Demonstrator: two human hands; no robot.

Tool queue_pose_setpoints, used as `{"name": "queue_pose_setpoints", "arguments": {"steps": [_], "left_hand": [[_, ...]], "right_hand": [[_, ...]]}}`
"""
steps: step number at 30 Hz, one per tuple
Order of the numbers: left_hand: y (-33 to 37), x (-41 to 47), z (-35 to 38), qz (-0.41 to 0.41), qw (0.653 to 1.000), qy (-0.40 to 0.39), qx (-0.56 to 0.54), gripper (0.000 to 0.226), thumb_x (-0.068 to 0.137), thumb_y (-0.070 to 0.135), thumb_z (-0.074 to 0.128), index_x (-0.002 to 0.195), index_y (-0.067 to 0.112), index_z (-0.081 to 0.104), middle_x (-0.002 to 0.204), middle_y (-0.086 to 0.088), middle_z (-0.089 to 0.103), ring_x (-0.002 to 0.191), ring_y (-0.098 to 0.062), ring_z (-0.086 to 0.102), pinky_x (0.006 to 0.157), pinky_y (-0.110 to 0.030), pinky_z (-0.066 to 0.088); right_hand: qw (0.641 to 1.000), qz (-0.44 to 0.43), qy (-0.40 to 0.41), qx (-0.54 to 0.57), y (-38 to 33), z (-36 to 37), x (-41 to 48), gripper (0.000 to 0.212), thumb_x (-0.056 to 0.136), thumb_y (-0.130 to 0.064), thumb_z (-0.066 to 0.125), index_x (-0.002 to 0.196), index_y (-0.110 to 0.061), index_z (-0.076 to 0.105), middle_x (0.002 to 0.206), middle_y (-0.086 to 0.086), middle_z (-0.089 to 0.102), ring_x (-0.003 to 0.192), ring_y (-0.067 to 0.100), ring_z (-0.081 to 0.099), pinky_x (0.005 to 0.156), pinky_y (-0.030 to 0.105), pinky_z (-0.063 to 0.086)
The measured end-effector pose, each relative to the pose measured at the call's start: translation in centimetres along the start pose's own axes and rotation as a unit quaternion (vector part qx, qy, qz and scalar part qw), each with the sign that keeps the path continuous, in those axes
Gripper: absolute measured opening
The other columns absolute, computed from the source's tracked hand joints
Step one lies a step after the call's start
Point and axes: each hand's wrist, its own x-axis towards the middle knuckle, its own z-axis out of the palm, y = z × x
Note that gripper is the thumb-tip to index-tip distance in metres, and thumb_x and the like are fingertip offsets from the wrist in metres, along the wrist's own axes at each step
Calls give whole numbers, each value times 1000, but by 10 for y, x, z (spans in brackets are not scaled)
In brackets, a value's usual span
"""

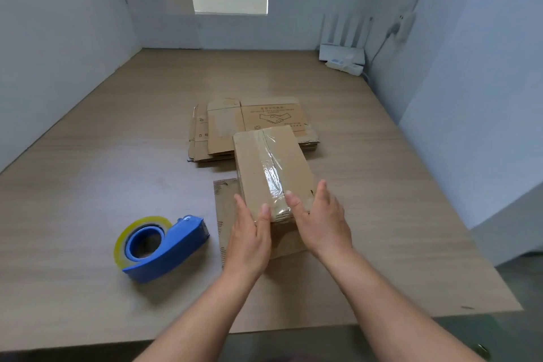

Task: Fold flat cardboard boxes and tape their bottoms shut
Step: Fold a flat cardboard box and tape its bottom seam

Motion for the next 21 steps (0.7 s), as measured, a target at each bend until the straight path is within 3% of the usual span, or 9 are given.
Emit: {"name": "queue_pose_setpoints", "arguments": {"steps": [3, 7, 11, 13, 15, 17, 19, 21], "left_hand": [[-2, 1, -1, -28, 999, 8, -31, 68, 100, 47, 29, 153, 19, 0, 159, 2, 15, 146, -15, 16, 110, -23, 15], [-3, -2, -3, -36, 997, 6, -73, 61, 100, 48, 26, 154, 27, 5, 158, 8, 19, 145, -12, 17, 113, -26, 14], [-3, 0, -8, -32, 997, -9, -69, 60, 100, 48, 25, 153, 33, 1, 158, 8, 19, 144, -14, 20, 117, -33, 15], [-2, 3, -17, -10, 999, -23, -44, 65, 95, 56, 24, 149, 41, -10, 159, 8, 16, 144, -17, 23, 115, -34, 19], [0, 5, -29, 33, 997, -58, 35, 76, 82, 71, 24, 140, 53, -22, 156, 9, 23, 138, -21, 37, 109, -35, 31], [1, 9, -42, 77, 971, -95, 205, 89, 69, 85, 21, 139, 54, -24, 149, 9, 37, 125, -21, 50, 95, -33, 43], [0, 17, -49, 116, 922, -91, 359, 99, 60, 90, 13, 145, 49, -16, 142, 7, 47, 115, -18, 55, 84, -32, 46], [-1, 23, -51, 139, 891, -66, 427, 102, 58, 90, 7, 147, 46, -11, 133, 6, 54, 108, -17, 55, 76, -31, 45]], "right_hand": [[1000, -10, -3, -10, 6, 5, 2, 88, 88, -64, 43, 151, -11, 13, 152, 8, 32, 137, 25, 32, 106, 37, 32], [995, -14, 12, 100, 21, -3, 15, 41, 97, -40, 44, 133, -21, 46, 129, 1, 59, 116, 26, 54, 90, 33, 41], [987, -53, -21, 153, 35, -20, 27, 25, 98, -27, 47, 117, -23, 62, 116, -3, 66, 110, 19, 58, 87, 27, 42], [991, -96, -57, 77, 37, -31, 33, 34, 96, -41, 44, 126, -28, 56, 121, -2, 65, 113, 22, 57, 90, 31, 44], [979, -163, -95, -81, 34, -37, 33, 76, 80, -78, 34, 144, -38, 26, 125, -1, 62, 113, 26, 58, 88, 37, 45], [941, -241, -88, -221, 29, -34, 30, 106, 54, -98, 12, 146, -45, 3, 121, 1, 62, 108, 26, 59, 80, 37, 44], [910, -293, -50, -289, 25, -26, 30, 108, 52, -96, 3, 147, -44, 2, 115, 4, 62, 104, 24, 59, 74, 34, 38], [896, -317, -38, -307, 25, -25, 34, 95, 67, -89, 15, 149, -42, 4, 110, 4, 61, 102, 23, 58, 71, 32, 33]]}}
